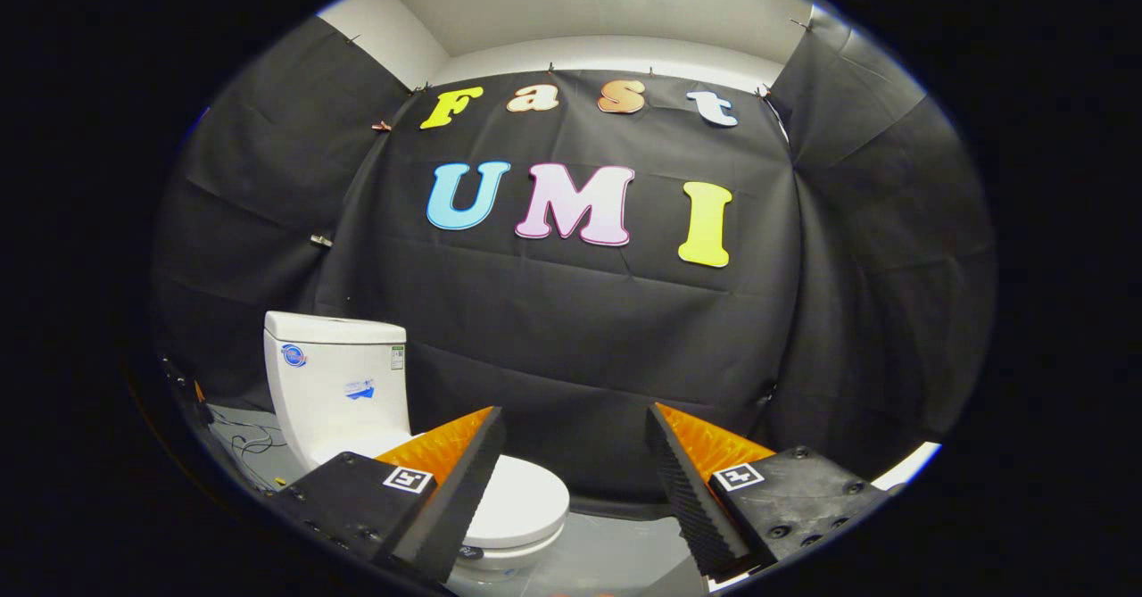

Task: Open the toilet lid.

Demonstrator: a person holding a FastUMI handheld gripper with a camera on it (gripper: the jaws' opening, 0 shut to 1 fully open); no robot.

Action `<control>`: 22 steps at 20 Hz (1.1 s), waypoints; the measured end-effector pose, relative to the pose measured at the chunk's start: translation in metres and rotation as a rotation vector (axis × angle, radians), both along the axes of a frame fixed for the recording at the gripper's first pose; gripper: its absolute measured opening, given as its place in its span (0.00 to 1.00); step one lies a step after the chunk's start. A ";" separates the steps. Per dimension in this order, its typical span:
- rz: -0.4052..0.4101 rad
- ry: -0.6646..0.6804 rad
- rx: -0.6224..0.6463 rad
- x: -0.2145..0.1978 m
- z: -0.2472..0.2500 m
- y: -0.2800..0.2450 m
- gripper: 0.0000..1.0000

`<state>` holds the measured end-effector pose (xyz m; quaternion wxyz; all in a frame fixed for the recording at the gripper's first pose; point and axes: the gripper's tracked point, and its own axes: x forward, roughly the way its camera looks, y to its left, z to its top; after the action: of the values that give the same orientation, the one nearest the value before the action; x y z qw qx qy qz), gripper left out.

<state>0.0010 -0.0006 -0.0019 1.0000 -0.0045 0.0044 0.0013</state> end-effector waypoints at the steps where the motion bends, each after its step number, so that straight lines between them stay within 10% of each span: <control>1: 0.000 0.000 0.001 0.000 0.000 -0.001 0.98; 22: 0.042 0.140 -0.093 0.007 -0.063 0.013 0.98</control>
<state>0.0083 0.0128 -0.0650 0.9957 -0.0509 0.0744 0.0225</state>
